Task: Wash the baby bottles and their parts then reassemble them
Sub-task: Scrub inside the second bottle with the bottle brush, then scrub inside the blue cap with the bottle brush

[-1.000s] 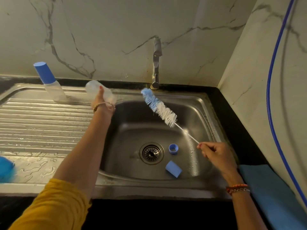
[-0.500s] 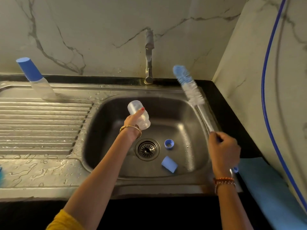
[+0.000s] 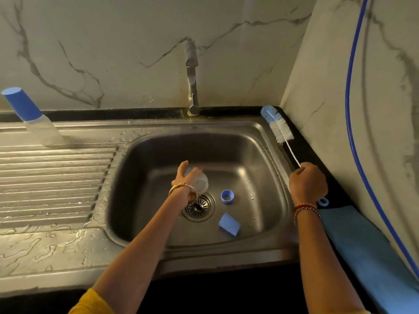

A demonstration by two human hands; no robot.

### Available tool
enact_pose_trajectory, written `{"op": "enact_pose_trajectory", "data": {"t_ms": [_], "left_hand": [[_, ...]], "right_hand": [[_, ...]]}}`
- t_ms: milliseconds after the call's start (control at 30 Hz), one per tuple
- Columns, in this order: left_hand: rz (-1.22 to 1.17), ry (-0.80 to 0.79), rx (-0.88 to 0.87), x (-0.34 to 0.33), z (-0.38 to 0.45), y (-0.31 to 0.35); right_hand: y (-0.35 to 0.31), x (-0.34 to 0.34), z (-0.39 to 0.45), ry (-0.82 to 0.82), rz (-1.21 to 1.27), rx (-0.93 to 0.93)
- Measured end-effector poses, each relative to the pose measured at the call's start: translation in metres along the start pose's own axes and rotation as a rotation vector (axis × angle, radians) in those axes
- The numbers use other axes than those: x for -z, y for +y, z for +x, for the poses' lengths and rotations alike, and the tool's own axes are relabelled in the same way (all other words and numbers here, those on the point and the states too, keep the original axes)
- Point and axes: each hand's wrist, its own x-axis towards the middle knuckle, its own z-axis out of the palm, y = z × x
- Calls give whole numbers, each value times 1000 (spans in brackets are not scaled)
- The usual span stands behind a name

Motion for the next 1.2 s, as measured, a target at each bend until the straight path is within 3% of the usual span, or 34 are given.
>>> {"op": "enact_pose_trajectory", "data": {"t_ms": [333,433,500,600,800,933,1033,1100,1200], "left_hand": [[422,185,-4,47,10,-26],[874,123,-40,70,17,-40],[1035,64,48,77,15,-46],[1099,30,156,74,12,-52],[1187,6,161,74,16,-58],[1318,67,34,66,22,-54],[1395,173,-321,45,27,-45],[1310,77,-505,20,31,-34],[1134,-187,-451,-24,43,-28]], "right_hand": [[-1,-3,-3,46,108,34],[-5,-11,-12,71,137,84],[-5,-17,-19,110,161,112],[-2,-24,-24,155,196,169],[1,-18,-26,232,237,247],[-1,-21,-30,206,256,237],[-1,-22,-32,181,248,212],[-1,-21,-34,181,251,195],[-3,-20,-35,178,261,192]]}}
